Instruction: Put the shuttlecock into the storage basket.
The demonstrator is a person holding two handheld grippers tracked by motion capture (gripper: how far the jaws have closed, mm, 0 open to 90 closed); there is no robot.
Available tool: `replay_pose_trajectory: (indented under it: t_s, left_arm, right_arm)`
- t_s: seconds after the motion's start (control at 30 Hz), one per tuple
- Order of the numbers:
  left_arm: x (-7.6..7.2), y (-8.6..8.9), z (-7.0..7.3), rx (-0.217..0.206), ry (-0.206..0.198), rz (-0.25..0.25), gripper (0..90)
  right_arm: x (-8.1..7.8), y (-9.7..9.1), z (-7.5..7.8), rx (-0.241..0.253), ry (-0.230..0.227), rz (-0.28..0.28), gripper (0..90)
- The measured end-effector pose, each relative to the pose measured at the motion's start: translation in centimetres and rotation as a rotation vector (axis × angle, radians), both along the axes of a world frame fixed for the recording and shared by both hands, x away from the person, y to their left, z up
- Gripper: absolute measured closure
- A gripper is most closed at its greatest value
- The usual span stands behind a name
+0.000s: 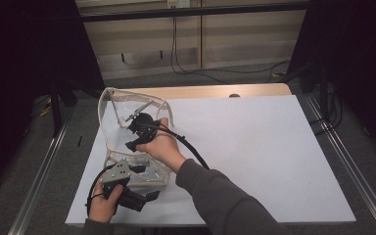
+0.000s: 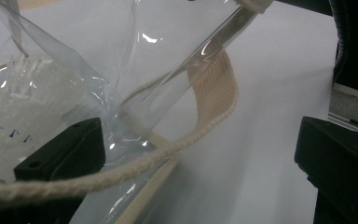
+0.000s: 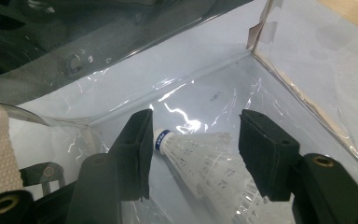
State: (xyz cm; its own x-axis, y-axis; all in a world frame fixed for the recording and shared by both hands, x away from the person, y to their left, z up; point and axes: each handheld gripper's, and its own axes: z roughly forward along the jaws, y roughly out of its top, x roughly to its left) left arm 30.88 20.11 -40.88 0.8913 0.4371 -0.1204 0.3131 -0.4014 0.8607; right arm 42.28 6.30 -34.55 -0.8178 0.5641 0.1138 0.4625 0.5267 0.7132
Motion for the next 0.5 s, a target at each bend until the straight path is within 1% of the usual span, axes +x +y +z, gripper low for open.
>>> replay_pose_trajectory:
  t_s: [0.07, 0.13, 0.27, 0.43, 0.47, 0.5]
  left_arm:
    - [0.0, 0.0, 0.0, 0.003, -0.005, -0.001, 1.7]
    - [0.0, 0.0, 0.0, 0.002, -0.005, 0.000, 1.7]
    - [0.0, 0.0, 0.0, 0.001, -0.006, 0.001, 1.7]
    - [0.0, 0.0, 0.0, -0.006, -0.002, 0.006, 1.7]
    - [0.0, 0.0, 0.1, 0.003, -0.004, 0.005, 1.7]
    - [0.0, 0.0, 0.0, -0.002, -0.005, 0.006, 1.7]
  right_arm:
    - [0.0, 0.0, 0.1, 0.005, 0.002, -0.003, 45.8]
    - [0.0, -0.1, 0.3, 0.011, 0.002, -0.004, 43.7]
    - [-0.2, -0.2, 0.8, 0.005, -0.002, -0.005, 42.2]
    - [-0.4, -0.4, 1.4, 0.009, -0.008, -0.008, 40.2]
    - [-0.4, -0.5, 1.5, 0.003, -0.007, -0.006, 39.9]
    - [-0.5, -0.5, 1.6, 0.006, -0.010, -0.005, 39.7]
